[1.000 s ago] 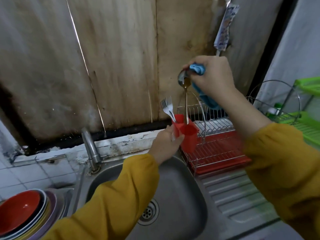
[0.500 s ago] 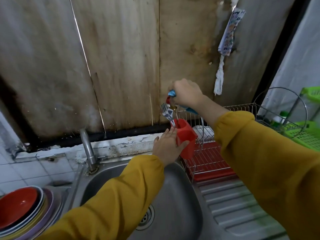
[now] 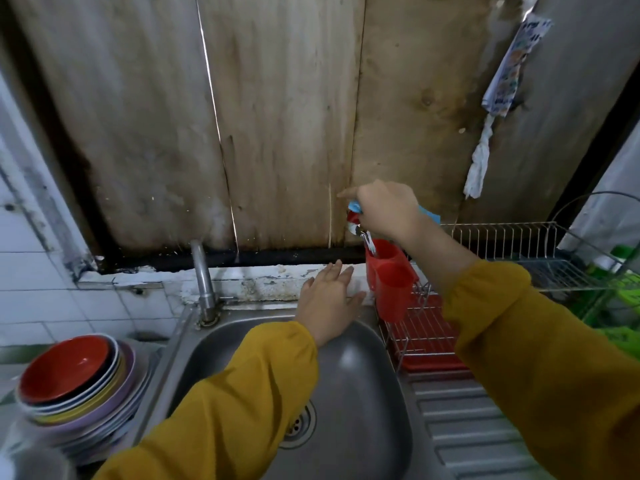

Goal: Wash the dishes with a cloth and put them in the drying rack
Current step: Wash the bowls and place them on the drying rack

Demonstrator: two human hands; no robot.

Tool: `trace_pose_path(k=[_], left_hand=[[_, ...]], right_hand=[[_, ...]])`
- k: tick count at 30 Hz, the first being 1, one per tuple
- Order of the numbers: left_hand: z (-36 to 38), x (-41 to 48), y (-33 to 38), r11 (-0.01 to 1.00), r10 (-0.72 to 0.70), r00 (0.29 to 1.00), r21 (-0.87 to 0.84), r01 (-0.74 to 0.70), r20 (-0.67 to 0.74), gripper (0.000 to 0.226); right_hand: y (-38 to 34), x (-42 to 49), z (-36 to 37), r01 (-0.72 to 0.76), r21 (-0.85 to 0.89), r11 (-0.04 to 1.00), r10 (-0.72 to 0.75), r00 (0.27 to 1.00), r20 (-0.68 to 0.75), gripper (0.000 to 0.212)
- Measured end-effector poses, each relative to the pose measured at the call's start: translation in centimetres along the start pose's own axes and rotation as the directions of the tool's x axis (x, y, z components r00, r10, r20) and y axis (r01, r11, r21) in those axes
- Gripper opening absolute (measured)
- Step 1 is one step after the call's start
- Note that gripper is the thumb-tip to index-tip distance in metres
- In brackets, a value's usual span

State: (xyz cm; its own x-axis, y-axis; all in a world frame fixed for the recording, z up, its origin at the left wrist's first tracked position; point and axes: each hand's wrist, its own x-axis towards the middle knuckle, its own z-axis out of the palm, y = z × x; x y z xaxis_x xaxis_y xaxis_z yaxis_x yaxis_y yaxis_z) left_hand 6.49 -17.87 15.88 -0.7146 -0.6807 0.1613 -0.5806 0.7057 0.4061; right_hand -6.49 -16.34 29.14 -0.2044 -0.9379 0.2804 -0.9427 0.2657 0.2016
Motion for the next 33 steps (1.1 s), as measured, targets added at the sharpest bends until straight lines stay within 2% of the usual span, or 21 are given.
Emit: trace_pose_path(k=[2,3,6,11,14,17,20,23,26,33], left_hand=[[-0.6,-1.7,-1.4,0.992,-0.04,0.999,-0.116,0.04,0.007,0.054],[-0.9,-2.7,-2.3,0.981,-0.069,0.998,-0.181,0.07,0.01,0.048],[-1.5,-6.7,-5.5,0.951,-0.195,0.977,-0.261,0.168,-0.083,0.03],[-3.0,-13.1,-11.7,0.897,-0.408,0.87,-0.298,0.326,-0.277,0.024],[-4.0,-16.2,-16.2,0.878,-0.474,0.81,-0.249,0.408,-0.344,0.021],[-5.2,-18.5,-20.5,0.875,-0.484,0.79,-0.239,0.422,-0.376,0.02],[-6.2,-20.2,-25.1,0.873,-0.486,0.795,-0.161,0.46,-0.362,0.028],[-6.5,-21.1,-29.9,0.842,-0.534,0.794,-0.094,0.532,-0.29,0.025],[-6.8,-21.5,-34.2,0.821,-0.555,0.811,0.033,0.57,-0.185,0.034],[-6.4,-21.8,-41.6,0.87,-0.461,0.887,0.206,0.447,0.018,0.044]], right_hand=[[-1.2,-1.1,-0.3,0.018,0.236,0.972,-0.015,1.0,-0.015,0.048],[-2.1,-1.9,-0.3,0.026,0.382,0.924,-0.017,1.0,-0.026,0.043],[-5.6,-3.7,0.8,0.055,0.71,0.702,-0.006,0.997,-0.072,0.026],[-13.3,-6.0,4.2,0.067,0.905,0.421,-0.023,0.998,-0.063,0.009],[-18.8,-6.7,5.9,0.076,0.94,0.332,-0.057,0.997,-0.06,0.008],[-24.2,-6.7,7.5,0.055,0.951,0.303,-0.136,0.991,-0.013,0.016],[-28.8,-6.0,8.6,0.029,0.94,0.339,-0.209,0.977,0.045,0.023],[-33.1,-4.7,9.6,0.018,0.919,0.395,-0.265,0.96,0.095,0.029],[-37.2,-3.2,10.8,0.038,0.888,0.458,-0.334,0.933,0.132,0.037],[-44.5,0.0,13.9,0.15,0.774,0.615,-0.472,0.856,0.209,0.048]])
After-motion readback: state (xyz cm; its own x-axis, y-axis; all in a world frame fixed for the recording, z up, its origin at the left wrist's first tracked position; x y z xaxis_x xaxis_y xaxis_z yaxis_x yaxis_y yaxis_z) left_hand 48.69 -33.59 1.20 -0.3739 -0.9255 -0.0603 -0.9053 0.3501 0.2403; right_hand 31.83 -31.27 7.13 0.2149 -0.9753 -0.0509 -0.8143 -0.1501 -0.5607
